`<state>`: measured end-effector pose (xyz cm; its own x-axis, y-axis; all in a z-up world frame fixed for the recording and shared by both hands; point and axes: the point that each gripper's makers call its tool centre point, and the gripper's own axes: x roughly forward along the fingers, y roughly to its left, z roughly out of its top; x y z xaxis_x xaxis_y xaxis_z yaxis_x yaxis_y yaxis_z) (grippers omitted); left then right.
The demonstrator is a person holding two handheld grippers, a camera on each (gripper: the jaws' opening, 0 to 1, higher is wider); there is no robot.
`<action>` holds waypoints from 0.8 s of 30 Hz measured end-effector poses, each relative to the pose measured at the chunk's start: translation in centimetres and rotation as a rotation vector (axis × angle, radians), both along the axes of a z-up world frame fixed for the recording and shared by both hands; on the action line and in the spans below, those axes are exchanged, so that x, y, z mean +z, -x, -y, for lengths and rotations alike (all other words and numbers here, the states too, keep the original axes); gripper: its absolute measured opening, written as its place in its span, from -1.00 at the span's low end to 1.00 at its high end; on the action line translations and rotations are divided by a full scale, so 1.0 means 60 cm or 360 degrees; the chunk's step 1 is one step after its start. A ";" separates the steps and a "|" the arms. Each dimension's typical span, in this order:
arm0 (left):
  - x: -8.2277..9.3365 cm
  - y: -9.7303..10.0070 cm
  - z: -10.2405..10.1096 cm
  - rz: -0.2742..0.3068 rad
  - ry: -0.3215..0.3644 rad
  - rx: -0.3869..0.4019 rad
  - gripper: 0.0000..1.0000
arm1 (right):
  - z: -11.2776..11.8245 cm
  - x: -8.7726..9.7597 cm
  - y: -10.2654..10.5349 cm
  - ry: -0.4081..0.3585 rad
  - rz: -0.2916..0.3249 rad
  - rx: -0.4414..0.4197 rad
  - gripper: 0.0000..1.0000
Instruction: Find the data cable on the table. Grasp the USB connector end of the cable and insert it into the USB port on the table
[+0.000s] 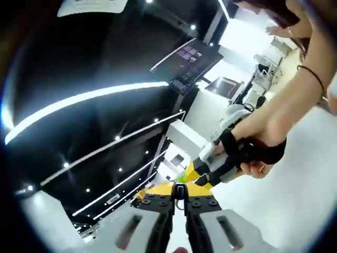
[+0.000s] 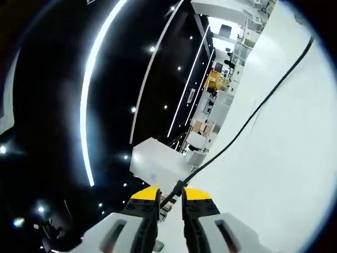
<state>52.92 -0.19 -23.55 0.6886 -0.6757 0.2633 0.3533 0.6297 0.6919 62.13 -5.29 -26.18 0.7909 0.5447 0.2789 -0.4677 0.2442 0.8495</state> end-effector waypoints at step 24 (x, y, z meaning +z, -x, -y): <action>-0.010 -0.030 -0.017 -0.0552 0.0617 -0.0287 -0.87 | -0.078 0.014 0.045 -0.0136 0.0040 0.0293 -0.55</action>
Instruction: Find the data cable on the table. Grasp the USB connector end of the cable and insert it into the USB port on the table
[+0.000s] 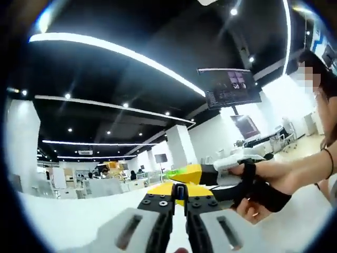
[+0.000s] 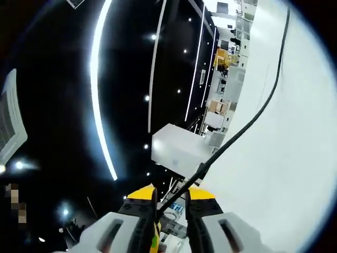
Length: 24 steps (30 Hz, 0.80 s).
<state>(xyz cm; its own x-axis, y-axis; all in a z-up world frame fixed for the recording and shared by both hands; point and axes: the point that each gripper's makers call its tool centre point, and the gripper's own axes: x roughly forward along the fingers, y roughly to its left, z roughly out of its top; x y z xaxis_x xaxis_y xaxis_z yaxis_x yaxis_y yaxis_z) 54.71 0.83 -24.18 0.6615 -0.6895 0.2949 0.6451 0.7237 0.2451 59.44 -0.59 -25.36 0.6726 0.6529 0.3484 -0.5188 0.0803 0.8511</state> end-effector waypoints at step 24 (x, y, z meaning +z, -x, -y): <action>-0.046 -0.032 0.006 -0.0564 0.0543 -0.0318 -0.86 | 0.020 -0.014 -0.009 0.0126 0.0069 -0.0105 -0.90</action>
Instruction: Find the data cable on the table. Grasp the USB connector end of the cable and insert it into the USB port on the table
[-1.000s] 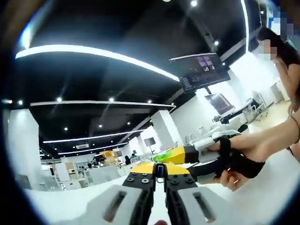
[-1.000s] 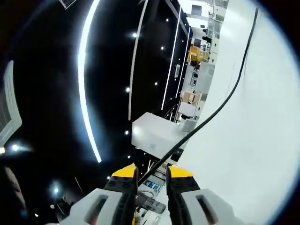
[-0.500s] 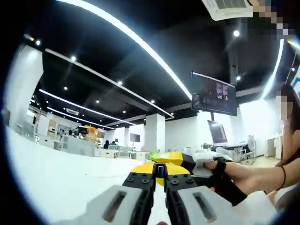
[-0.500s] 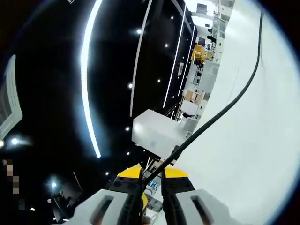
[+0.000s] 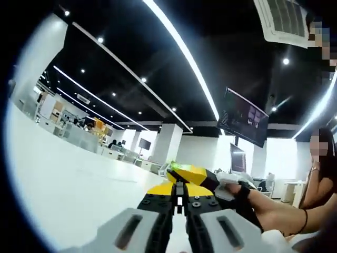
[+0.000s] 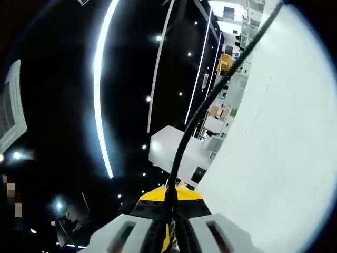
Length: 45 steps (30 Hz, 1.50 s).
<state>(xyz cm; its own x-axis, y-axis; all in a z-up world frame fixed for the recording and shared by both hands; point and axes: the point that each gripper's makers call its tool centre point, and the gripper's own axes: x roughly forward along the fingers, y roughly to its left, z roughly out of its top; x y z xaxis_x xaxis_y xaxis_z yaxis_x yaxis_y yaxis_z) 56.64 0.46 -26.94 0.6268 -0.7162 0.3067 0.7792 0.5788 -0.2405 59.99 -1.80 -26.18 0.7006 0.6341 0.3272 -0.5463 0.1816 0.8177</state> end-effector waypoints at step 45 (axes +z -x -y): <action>-0.076 -0.118 0.065 -0.0019 -0.0356 0.0031 -0.25 | 0.099 -0.017 -0.083 0.0759 0.0199 -0.0389 -0.91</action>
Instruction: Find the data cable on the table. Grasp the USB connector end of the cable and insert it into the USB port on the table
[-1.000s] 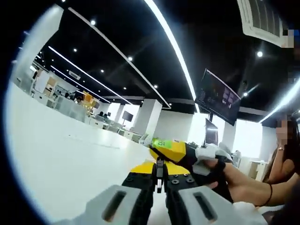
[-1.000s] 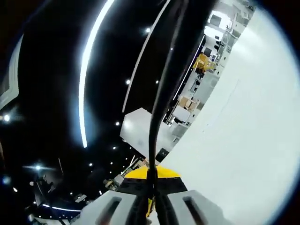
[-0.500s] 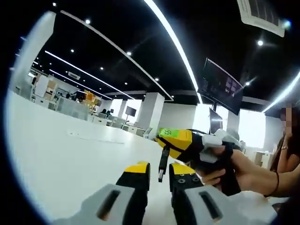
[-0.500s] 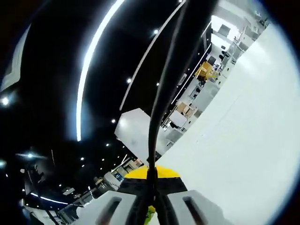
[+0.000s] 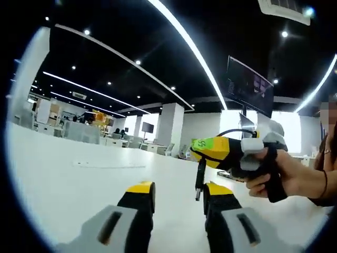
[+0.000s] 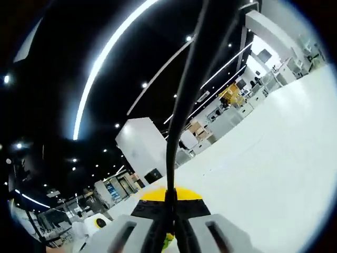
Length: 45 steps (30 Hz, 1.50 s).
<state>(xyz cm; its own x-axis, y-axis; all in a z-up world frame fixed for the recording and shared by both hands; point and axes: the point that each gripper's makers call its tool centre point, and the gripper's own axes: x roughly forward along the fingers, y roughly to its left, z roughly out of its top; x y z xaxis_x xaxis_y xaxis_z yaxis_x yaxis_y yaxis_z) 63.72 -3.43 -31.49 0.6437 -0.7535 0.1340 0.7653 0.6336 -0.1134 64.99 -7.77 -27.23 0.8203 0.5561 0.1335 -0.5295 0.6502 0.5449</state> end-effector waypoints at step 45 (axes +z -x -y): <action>-0.035 -0.252 0.073 -0.0073 -0.0231 0.0021 0.11 | 0.104 0.014 -0.318 0.0795 -0.0018 -0.0453 -0.90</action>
